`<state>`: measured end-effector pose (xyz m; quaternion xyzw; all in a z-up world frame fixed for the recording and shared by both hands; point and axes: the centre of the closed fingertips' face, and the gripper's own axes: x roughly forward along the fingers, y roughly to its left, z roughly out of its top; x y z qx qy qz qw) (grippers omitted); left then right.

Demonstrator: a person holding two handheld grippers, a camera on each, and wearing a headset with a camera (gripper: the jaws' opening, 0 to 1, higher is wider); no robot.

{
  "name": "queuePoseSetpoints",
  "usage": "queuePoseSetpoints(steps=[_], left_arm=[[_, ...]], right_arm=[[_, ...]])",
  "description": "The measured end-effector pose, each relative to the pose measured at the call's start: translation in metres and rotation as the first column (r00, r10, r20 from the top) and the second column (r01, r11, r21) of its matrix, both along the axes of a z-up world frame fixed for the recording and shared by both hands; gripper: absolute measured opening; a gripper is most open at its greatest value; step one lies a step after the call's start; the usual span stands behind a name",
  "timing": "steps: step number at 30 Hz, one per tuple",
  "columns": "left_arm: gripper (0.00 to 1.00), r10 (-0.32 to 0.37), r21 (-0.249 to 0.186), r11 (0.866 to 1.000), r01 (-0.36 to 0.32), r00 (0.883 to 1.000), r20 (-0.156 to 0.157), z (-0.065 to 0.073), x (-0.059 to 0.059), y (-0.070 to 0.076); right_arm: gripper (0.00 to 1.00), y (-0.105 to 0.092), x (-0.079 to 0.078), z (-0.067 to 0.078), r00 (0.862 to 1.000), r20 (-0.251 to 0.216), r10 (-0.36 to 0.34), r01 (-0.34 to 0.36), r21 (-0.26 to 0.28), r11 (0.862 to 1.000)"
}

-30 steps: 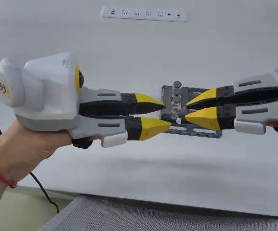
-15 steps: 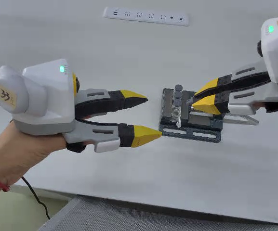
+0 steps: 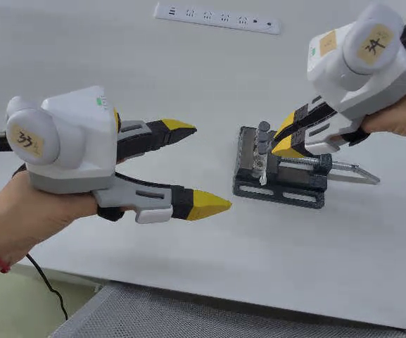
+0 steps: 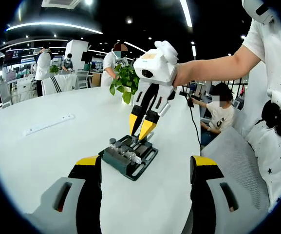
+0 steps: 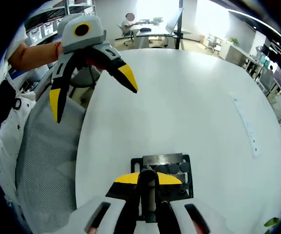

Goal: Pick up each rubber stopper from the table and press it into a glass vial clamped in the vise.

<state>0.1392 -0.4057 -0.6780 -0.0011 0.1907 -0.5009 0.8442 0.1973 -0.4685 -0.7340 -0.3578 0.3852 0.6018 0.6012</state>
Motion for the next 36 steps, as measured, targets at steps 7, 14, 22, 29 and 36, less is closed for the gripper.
queuePoseSetpoints(steps=[7,14,22,29,36], left_arm=[[0.85,0.019,-0.004,1.0,-0.019,1.0,0.003,-0.004,0.003,0.003],[0.93,0.03,-0.022,0.999,-0.03,1.0,-0.001,-0.008,0.002,0.004],[0.93,0.036,-0.04,0.999,-0.036,0.999,0.0,-0.007,0.0,0.004],[0.94,0.032,-0.054,0.998,-0.033,0.999,-0.002,-0.007,-0.002,0.004],[0.93,0.027,-0.06,0.998,-0.027,1.0,-0.002,-0.007,-0.003,0.003]], right_arm=[[0.06,0.002,-0.003,-0.018,0.999,-0.015,0.043,-0.044,-0.091,0.995],[0.06,0.004,0.0,-0.025,0.999,-0.024,0.04,-0.043,-0.123,0.991],[0.06,0.003,0.0,-0.032,0.999,-0.029,0.039,-0.043,-0.158,0.987],[0.06,0.003,0.0,-0.034,0.999,-0.029,0.037,-0.042,-0.175,0.984],[0.06,0.005,-0.001,-0.034,0.999,-0.036,0.04,-0.046,-0.186,0.981]])
